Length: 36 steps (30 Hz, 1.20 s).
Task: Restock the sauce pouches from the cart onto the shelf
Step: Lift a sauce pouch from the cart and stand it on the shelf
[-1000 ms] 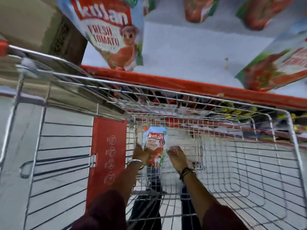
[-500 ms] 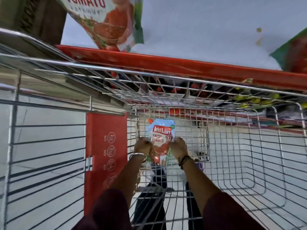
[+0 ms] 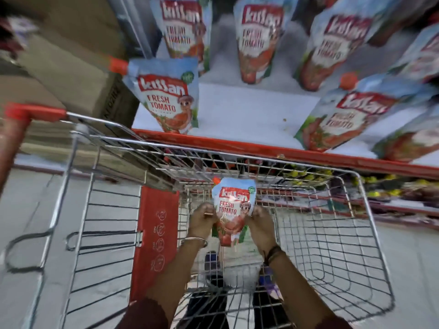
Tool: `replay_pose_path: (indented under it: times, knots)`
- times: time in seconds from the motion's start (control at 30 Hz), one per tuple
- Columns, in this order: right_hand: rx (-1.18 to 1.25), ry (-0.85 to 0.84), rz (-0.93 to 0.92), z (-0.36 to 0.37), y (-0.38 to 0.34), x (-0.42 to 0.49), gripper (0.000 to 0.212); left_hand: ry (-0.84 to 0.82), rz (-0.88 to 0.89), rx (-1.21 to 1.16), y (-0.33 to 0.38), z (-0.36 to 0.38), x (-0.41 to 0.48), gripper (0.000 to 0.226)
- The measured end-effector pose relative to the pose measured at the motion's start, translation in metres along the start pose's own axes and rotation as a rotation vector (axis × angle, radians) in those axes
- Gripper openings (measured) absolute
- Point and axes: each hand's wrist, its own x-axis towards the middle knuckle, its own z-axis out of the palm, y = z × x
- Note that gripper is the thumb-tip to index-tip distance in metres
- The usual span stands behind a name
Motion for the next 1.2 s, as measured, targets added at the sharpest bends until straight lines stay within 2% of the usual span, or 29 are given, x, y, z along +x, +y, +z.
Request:
replay_pose_path:
  times: [0.17, 0.37, 0.53, 0.6, 0.67, 0.87, 1.2]
  knots:
    - [-0.006, 0.029, -0.202, -0.014, -0.056, -0.038, 0.018, -0.005, 0.178, -0.051, 0.062, -0.009, -0.026, 0.020]
    - [0.032, 0.064, -0.438, -0.028, -0.125, -0.067, 0.011, 0.045, 0.363, -0.121, 0.141, -0.015, -0.056, 0.036]
    - [0.022, 0.166, -0.576, -0.032, -0.172, -0.074, 0.018, 0.084, 0.512, -0.182, 0.196, -0.021, -0.070, 0.033]
    - [0.054, 0.181, -0.639, -0.032, -0.196, -0.077, 0.011, 0.104, 0.563, -0.190, 0.219, -0.024, -0.069, 0.027]
    - [0.103, 0.211, -0.682, -0.030, -0.219, -0.077, 0.017, 0.126, 0.614, -0.189, 0.240, -0.023, -0.067, 0.019]
    - [0.177, 0.281, -0.718, -0.019, -0.247, -0.052, 0.014, 0.180, 0.641, -0.230, 0.269, -0.008, -0.040, 0.018]
    - [0.178, 0.259, -0.620, -0.009, -0.223, -0.004, 0.013, 0.167, 0.571, -0.207, 0.253, 0.003, -0.006, 0.016]
